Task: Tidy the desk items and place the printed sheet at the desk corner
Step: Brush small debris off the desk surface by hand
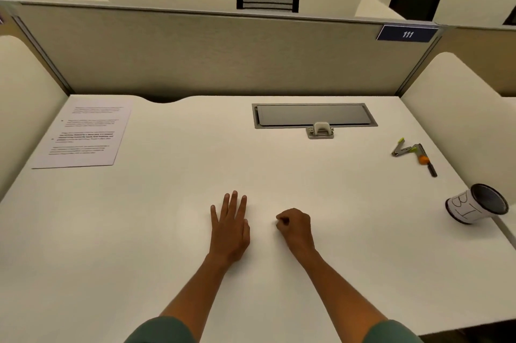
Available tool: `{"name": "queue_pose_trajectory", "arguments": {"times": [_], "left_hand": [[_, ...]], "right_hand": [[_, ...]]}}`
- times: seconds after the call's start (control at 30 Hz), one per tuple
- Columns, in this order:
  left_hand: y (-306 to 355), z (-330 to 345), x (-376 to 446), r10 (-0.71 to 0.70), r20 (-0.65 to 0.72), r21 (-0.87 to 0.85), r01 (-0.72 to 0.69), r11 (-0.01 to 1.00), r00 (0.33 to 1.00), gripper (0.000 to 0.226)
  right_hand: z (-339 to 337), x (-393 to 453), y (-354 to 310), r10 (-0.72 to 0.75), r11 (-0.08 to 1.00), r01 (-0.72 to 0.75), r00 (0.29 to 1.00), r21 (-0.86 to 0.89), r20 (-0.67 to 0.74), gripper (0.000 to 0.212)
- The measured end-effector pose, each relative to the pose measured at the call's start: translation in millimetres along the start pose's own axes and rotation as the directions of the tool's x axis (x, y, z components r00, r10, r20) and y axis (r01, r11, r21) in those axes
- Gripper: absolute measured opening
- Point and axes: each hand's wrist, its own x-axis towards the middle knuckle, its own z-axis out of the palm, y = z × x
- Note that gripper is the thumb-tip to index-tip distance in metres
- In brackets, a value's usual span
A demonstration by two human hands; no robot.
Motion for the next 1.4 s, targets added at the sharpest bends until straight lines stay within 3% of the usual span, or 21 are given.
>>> {"name": "queue_pose_trajectory", "arguments": {"times": [0.23,0.43,0.67,1.13,1.3,1.4], "left_hand": [[19.7,-11.5,12.7,0.101,-0.009,0.009,-0.101,0.995,0.995,0.063],[58.4,-14.0,31.5,0.195,0.012,0.033,-0.196,0.98,0.981,0.064],[133.0,0.0,65.3,0.312,0.023,0.058,-0.313,0.948,0.95,0.063],[363.3,51.5,120.2,0.492,0.065,0.098,-0.496,0.863,0.868,0.069],[425.0,74.0,129.9,0.535,0.083,0.085,-0.541,0.837,0.841,0.069],[451.9,83.3,133.1,0.549,0.102,0.09,-0.557,0.825,0.829,0.069]], "right_hand": [[-24.8,-1.7,-2.4,0.175,0.944,-0.148,0.982,0.295,-0.069,0.018],[-56.8,2.9,2.7,0.373,0.723,-0.25,0.926,0.644,-0.059,0.024],[-118.8,23.6,42.7,0.457,0.538,-0.195,0.885,0.82,-0.089,0.019],[-321.7,68.8,177.6,0.519,0.583,-0.063,0.796,0.81,-0.312,0.016],[-377.7,73.4,225.5,0.524,0.661,-0.047,0.744,0.749,-0.415,0.014],[-397.4,75.2,252.1,0.543,0.711,-0.11,0.713,0.695,-0.444,0.013]]}}
